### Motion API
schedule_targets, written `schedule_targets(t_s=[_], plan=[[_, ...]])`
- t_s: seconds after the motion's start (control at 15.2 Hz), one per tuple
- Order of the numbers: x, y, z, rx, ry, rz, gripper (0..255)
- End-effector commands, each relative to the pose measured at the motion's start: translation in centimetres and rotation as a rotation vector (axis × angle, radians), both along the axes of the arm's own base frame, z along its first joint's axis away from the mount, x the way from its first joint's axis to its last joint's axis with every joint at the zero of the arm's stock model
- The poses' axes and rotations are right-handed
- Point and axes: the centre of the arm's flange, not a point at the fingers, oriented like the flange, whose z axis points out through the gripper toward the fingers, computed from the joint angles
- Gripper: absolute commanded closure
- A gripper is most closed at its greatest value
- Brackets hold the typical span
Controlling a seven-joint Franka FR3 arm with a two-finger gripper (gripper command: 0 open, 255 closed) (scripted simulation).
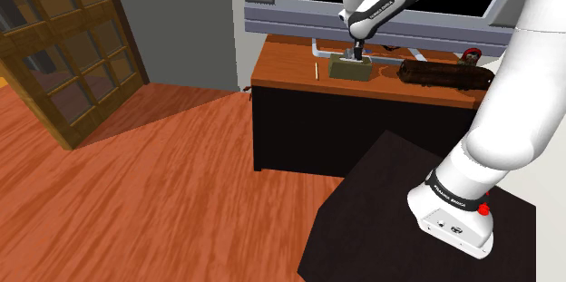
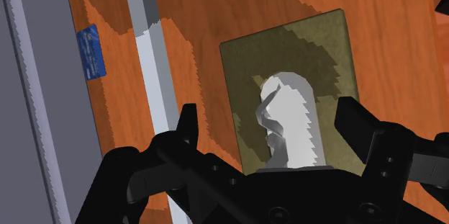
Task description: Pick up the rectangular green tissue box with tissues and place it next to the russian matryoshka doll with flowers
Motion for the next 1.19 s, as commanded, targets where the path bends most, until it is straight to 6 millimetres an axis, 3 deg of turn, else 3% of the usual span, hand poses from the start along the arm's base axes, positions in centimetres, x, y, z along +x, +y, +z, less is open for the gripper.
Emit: schedule_targets(t_s=[0.0,0.2,0.26,0.86,1.12], plan=[[0.0,0.0,0.0,0.0,0.0,0.0,0],[0.0,0.0,0.0,0.0,0.0,0.0,0],[0.0,0.0,0.0,0.0,0.0,0.0,255],[0.0,0.0,0.0,0.0,0.0,0.0,255],[0.0,0.0,2.1,0.0,0.0,0.0,255]])
